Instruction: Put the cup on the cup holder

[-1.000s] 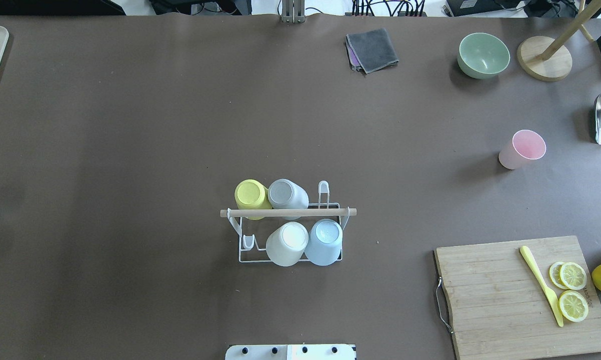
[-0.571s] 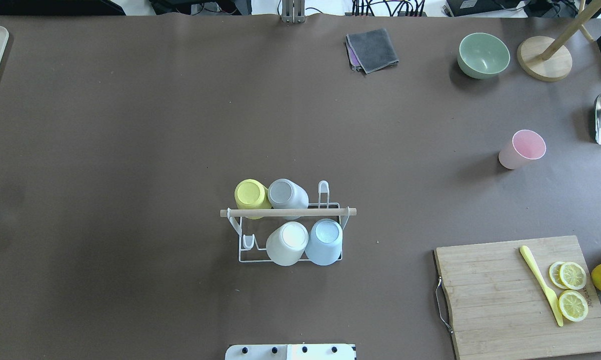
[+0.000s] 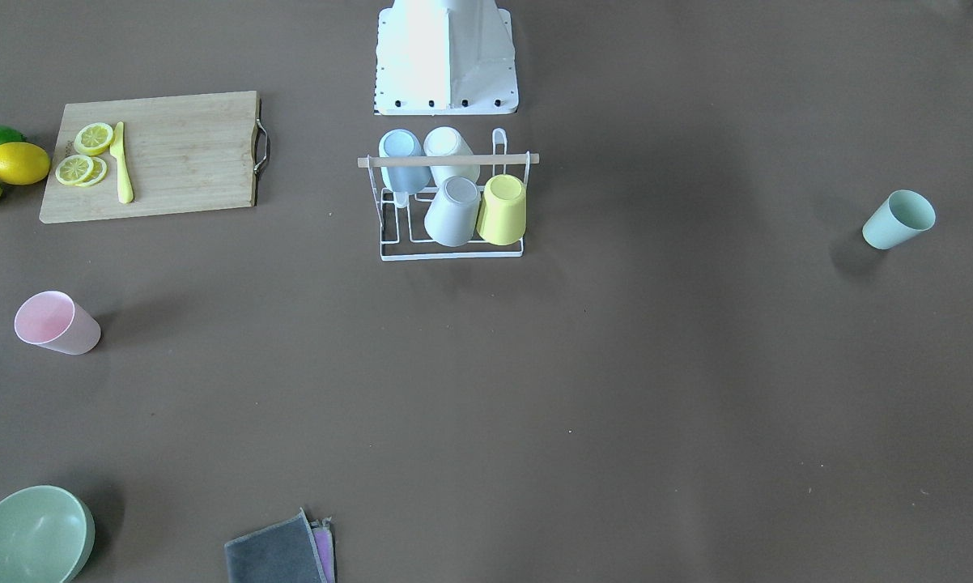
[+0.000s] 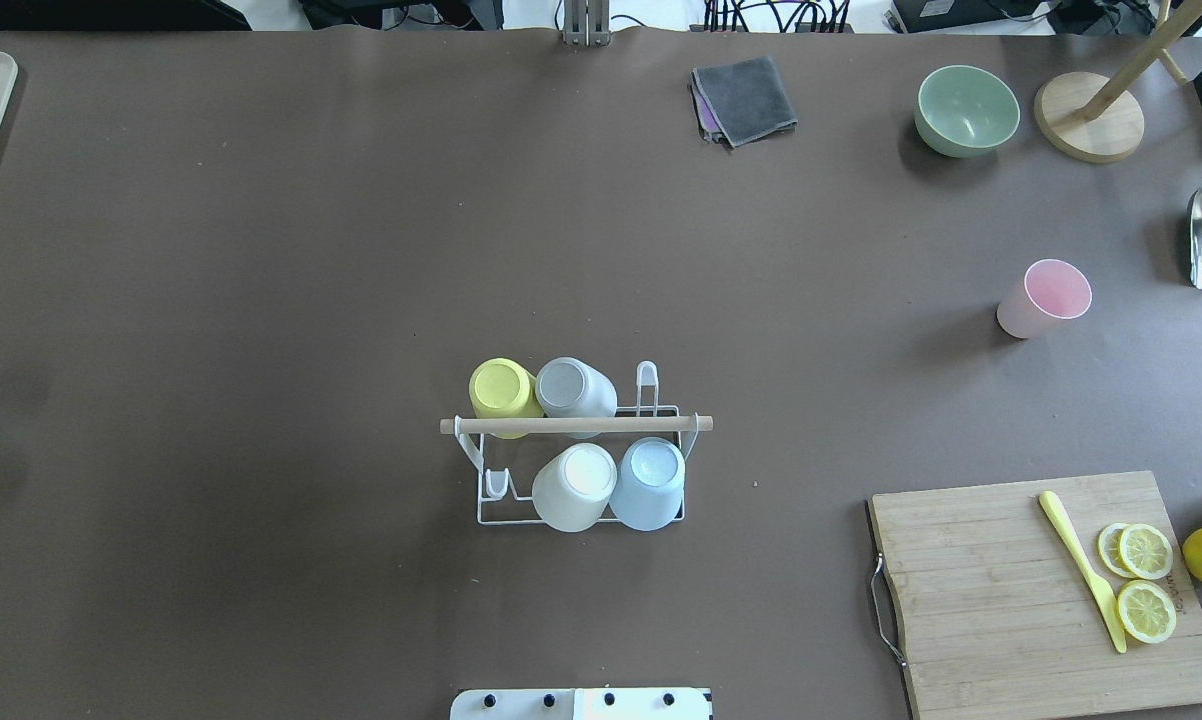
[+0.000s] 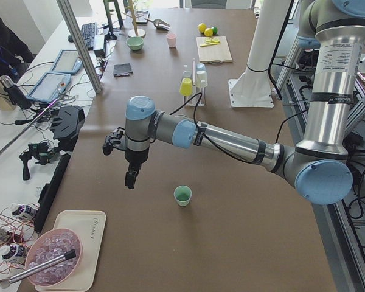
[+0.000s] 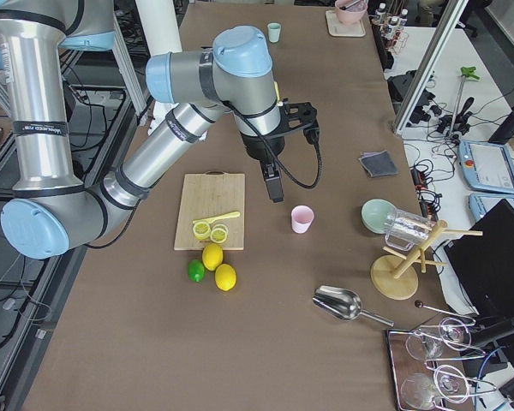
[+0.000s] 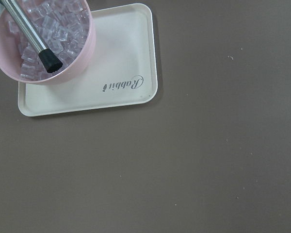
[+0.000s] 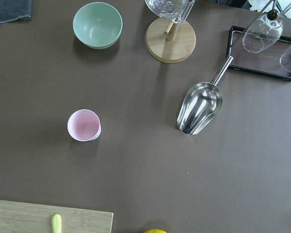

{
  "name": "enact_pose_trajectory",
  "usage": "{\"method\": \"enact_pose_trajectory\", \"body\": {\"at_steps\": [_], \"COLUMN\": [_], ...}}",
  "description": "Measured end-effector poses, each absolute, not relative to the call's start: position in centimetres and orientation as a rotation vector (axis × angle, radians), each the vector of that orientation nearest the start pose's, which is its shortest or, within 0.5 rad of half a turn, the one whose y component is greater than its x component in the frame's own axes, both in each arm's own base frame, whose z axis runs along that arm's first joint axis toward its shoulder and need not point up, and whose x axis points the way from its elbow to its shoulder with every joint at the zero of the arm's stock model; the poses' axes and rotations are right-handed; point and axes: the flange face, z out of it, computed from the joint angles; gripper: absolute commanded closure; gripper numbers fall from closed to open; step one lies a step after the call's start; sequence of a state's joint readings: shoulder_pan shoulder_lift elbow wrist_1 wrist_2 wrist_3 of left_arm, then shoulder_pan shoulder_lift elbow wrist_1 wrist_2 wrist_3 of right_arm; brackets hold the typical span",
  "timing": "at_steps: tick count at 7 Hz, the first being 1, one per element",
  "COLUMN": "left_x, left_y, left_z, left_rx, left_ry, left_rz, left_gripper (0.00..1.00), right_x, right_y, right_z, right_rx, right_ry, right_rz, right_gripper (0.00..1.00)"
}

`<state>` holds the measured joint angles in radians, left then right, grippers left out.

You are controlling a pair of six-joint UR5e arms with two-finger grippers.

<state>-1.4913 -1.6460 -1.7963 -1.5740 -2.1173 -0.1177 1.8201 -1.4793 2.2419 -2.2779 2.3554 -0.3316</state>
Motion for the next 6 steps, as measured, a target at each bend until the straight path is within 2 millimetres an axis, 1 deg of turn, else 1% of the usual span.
{"method": "enact_pose_trajectory", "body": {"at_steps": [1, 2, 3, 4, 6], "left_x": [-3.9, -3.9, -3.9, -3.8, -2.8], "left_y": [-53.0, -52.9, -52.9, -52.9, -52.9], "left_z": [52.0, 52.2, 52.2, 52.0, 51.2], "left_rx": [0.256, 0.267, 0.277, 0.289, 0.305], "left_ry": [0.556, 0.542, 0.530, 0.516, 0.482], "left_rz": [0.095, 0.149, 0.185, 0.207, 0.243], "left_gripper": [0.03, 0.03, 0.02, 0.02, 0.03], "right_x": [16.7, 16.9, 17.2, 17.4, 17.3], "right_y": [-40.6, -41.9, -43.2, -44.0, -44.5], "right_z": [38.1, 38.5, 38.7, 38.8, 39.1], "right_rx": [0.268, 0.256, 0.246, 0.240, 0.229], "right_ry": [-0.737, -0.735, -0.732, -0.730, -0.727], "right_rz": [-0.102, -0.100, -0.100, -0.098, -0.098], "right_gripper": [0.00, 0.00, 0.00, 0.00, 0.00]}}
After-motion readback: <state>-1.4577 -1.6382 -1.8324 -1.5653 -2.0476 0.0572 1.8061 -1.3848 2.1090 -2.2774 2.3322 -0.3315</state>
